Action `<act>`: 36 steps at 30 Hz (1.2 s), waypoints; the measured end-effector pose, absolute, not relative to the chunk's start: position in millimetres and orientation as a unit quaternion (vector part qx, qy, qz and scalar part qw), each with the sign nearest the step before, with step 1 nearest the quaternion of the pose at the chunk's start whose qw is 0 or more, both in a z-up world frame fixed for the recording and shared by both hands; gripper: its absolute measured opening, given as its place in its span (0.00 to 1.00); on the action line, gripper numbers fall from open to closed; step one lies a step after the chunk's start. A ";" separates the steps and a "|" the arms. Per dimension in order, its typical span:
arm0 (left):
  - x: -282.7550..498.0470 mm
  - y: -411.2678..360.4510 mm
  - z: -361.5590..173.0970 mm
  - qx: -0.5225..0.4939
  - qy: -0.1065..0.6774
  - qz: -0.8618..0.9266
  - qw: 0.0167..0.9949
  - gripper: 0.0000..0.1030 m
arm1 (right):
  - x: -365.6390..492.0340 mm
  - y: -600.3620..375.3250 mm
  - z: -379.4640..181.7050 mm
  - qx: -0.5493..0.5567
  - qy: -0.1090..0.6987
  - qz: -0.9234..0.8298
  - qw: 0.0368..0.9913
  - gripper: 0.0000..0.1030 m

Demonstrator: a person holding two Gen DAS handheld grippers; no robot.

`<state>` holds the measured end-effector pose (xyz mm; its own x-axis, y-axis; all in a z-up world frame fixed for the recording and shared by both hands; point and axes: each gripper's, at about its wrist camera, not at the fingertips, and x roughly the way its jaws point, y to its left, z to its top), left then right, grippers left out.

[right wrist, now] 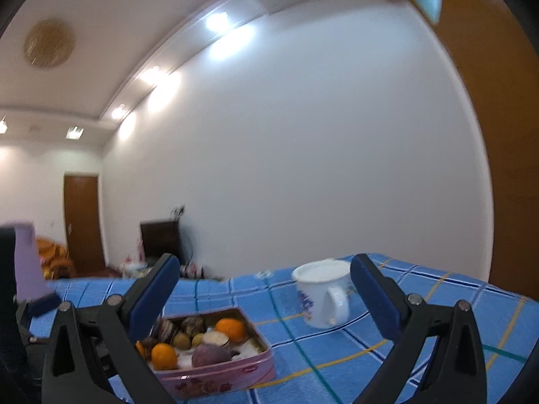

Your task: Organize fruits

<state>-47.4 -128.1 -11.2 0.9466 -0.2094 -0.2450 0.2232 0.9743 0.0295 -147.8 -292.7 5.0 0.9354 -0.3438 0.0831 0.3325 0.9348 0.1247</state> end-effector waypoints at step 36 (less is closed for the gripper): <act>-43.3 -130.4 -14.6 0.032 0.134 -0.102 0.985 0.95 | -134.7 -279.2 9.7 0.023 -0.010 -0.165 0.986 1.00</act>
